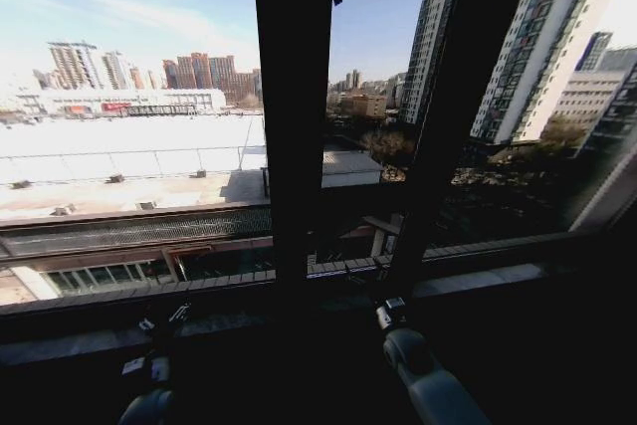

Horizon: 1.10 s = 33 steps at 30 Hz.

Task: Open the curtains by pulling them apart, changing their state from closed to fully open.

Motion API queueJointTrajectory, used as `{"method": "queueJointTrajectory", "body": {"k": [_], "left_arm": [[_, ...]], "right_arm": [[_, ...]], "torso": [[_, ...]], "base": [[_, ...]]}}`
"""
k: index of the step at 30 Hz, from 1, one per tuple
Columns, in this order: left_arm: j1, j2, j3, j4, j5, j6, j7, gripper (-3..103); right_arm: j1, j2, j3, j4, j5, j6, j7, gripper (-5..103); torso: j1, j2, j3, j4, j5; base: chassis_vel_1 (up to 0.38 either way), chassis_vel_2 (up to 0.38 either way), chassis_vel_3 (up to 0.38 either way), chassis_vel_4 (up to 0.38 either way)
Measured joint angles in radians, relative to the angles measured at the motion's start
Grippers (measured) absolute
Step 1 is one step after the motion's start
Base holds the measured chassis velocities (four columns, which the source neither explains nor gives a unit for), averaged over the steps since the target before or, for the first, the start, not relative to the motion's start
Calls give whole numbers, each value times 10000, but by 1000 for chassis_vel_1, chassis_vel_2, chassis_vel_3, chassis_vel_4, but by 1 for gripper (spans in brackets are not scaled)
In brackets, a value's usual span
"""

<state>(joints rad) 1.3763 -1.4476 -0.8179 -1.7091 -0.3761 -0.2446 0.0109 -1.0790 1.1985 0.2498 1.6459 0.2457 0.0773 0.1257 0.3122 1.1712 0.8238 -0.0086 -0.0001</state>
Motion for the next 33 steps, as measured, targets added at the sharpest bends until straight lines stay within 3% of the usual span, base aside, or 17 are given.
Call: {"method": "queueJointTrajectory", "body": {"k": [33], "left_arm": [[0,-1,5,0,-1,1,1,100]], "right_arm": [[0,-4,2,0,0,0,1,100]], "torso": [[1,-2,0,-8,4]], "base": [[-333,-332,334,332]]}}
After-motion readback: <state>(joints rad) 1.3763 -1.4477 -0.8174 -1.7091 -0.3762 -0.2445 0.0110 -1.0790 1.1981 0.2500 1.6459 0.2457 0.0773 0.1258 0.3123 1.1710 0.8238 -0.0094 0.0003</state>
